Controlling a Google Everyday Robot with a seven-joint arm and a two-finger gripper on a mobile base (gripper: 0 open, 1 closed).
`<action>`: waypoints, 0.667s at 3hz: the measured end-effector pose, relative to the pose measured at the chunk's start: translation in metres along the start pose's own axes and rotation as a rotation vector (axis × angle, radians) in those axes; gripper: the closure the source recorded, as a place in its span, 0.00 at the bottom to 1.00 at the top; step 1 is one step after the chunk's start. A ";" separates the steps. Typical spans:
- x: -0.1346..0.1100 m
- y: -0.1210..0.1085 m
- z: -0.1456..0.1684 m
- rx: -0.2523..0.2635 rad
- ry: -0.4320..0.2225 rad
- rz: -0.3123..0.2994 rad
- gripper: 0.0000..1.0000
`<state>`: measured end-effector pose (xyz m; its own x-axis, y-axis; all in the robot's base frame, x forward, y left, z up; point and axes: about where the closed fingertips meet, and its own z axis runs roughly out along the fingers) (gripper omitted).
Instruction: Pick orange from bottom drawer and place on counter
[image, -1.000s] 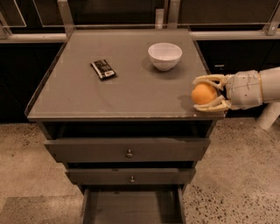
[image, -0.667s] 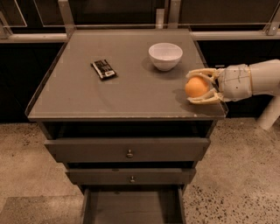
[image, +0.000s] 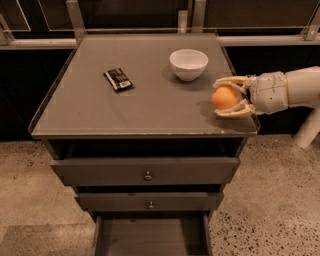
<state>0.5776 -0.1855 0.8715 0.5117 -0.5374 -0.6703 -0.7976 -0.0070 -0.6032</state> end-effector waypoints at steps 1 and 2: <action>0.000 0.000 0.000 0.000 0.000 0.000 0.35; 0.000 0.000 0.000 0.000 0.000 0.000 0.10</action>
Offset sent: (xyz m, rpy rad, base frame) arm 0.0000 0.0000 0.0000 0.0000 0.0000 0.0001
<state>0.5776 -0.1854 0.8715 0.5118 -0.5373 -0.6704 -0.7976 -0.0071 -0.6032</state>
